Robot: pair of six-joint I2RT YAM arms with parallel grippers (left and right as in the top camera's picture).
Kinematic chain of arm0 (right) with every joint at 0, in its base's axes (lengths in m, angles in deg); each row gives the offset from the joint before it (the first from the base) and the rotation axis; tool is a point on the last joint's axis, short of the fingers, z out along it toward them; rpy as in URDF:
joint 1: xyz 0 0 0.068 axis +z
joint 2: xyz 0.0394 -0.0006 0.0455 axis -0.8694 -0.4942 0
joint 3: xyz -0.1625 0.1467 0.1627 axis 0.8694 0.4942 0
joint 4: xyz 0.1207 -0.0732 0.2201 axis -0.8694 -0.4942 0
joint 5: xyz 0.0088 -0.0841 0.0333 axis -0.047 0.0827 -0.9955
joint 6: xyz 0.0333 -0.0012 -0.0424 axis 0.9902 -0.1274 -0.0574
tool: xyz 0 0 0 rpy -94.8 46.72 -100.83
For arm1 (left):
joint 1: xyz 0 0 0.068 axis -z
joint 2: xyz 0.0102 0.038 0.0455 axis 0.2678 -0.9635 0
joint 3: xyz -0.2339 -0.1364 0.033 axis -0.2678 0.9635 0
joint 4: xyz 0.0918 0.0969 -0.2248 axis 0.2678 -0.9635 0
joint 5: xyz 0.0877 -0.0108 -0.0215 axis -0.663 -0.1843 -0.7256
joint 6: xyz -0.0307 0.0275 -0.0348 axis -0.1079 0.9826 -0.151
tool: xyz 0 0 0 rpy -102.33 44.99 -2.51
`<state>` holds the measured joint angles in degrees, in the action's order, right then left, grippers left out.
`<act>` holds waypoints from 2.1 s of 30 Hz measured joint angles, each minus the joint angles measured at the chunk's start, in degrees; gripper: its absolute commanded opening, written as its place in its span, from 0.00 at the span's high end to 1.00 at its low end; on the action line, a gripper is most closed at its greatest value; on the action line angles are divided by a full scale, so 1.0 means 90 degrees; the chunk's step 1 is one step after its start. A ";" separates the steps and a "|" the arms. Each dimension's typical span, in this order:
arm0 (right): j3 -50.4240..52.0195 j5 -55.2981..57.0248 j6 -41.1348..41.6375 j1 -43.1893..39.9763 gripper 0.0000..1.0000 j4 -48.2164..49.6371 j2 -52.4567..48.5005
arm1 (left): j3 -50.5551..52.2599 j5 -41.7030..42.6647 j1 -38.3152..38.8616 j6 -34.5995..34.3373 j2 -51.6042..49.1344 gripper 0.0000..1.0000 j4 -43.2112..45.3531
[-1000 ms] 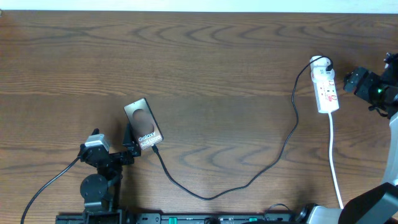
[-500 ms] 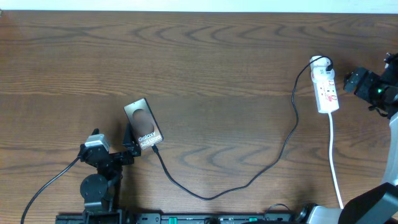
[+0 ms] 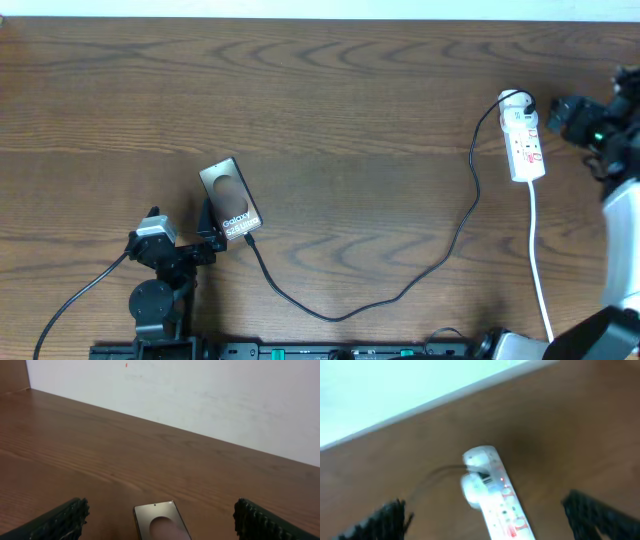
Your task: Plug charger to phone and switch on socket
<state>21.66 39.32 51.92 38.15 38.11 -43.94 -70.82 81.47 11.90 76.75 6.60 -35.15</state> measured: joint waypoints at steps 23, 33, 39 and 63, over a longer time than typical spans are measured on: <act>0.6717 0.1324 0.0000 0.1792 0.01 0.5829 0.4673 | -0.0002 -0.0005 0.0000 -0.0015 0.0000 0.05 -0.0002; 0.6975 0.1401 0.0000 0.1792 0.01 0.2246 0.6980 | -0.0002 -0.0010 0.0000 -0.0015 -0.0002 0.05 -0.0005; 0.7002 0.1506 -0.0063 0.1792 0.01 0.1144 0.8298 | -0.0002 -0.0005 0.0000 -0.0017 0.0000 0.05 -0.0007; 0.7002 0.1515 -0.0129 0.1792 0.01 0.1141 0.9020 | -0.0005 -0.0007 0.0000 -0.0015 0.0000 0.05 -0.0007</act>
<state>84.67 52.96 50.76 54.28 48.38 37.23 -70.86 81.40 11.90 76.62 6.60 -35.21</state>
